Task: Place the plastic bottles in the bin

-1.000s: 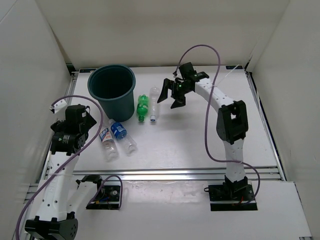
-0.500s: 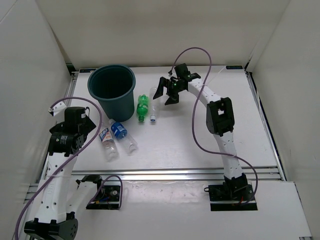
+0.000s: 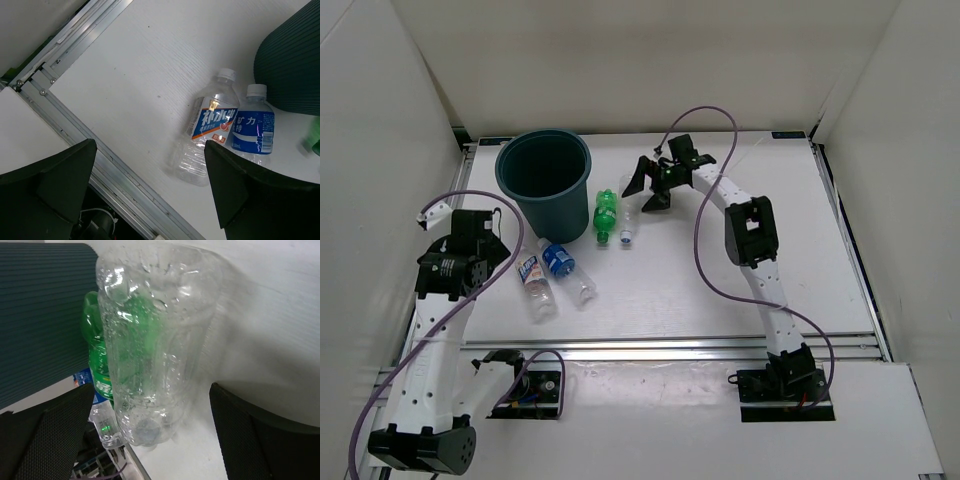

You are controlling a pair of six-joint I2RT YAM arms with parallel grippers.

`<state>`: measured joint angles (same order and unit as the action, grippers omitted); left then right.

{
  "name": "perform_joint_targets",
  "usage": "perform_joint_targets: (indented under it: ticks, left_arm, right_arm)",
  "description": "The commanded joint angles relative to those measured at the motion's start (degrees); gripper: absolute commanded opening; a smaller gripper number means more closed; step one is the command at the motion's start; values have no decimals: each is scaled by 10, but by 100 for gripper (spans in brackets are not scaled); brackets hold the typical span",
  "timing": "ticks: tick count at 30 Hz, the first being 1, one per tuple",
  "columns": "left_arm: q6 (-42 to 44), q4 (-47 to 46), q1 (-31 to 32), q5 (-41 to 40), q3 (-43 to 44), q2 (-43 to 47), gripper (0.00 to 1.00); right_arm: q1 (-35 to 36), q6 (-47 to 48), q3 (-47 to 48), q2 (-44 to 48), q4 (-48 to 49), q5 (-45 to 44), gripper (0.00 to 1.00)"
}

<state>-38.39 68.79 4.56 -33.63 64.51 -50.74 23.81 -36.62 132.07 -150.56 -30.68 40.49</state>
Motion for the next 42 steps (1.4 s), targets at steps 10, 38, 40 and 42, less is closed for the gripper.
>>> perform_joint_targets:
  ticks: [10,38,40,42]
  left_arm:
    - [1,33,-5,-14,25,-9,100]
    - [23,-64,-5,122,-30,4,100]
    - [30,-64,-5,138,-30,-1,100]
    - [37,-64,-5,143,-30,-1,100]
  right_arm:
    - [1,-22,4,-57,58,109,67]
    - [130,21,71,261,139,-280,13]
    - [161,28,88,253,165,-326,14]
    - [179,28,118,241,199,-364,16]
